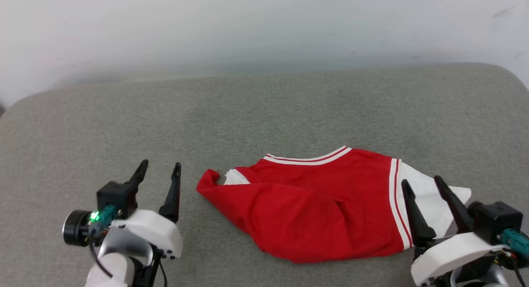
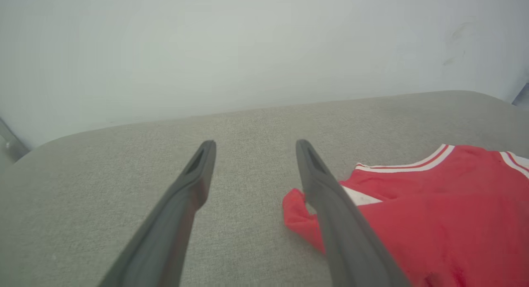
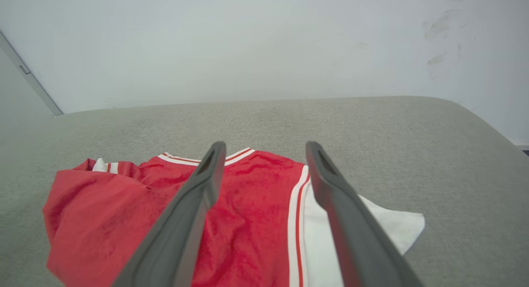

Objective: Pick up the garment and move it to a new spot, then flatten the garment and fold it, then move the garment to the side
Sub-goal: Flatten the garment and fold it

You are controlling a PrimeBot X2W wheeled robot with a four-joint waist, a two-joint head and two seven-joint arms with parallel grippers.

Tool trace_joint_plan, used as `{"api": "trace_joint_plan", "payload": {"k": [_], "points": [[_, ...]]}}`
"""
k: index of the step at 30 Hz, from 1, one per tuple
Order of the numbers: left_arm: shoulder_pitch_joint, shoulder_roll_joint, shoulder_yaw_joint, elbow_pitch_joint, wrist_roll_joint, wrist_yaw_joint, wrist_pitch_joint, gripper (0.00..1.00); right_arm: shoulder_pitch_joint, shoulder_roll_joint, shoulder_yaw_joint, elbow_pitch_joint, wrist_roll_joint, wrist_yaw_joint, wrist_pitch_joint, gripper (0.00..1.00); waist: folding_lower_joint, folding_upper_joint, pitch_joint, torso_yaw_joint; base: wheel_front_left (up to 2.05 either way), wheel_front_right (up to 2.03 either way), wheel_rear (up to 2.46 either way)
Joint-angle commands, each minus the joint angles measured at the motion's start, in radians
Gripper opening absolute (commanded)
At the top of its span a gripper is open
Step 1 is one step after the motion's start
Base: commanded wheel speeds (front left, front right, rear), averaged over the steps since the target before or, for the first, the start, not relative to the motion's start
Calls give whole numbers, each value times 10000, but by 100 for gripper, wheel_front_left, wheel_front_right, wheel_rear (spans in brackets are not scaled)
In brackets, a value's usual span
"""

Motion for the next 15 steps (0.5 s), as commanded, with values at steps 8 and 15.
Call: {"api": "trace_joint_plan", "payload": {"k": [8,15], "points": [[-1287,622,-536,519,-622,-594,3745,100,-342,80,590,33,251,-3,108,100,0,0,738,-712,0,0,0],[-1951,1196,-1073,1090,-1274,-877,6364,100,-970,102,787,627,467,-3,-357,100,0,0,1507,-1194,0,0,0]]}}
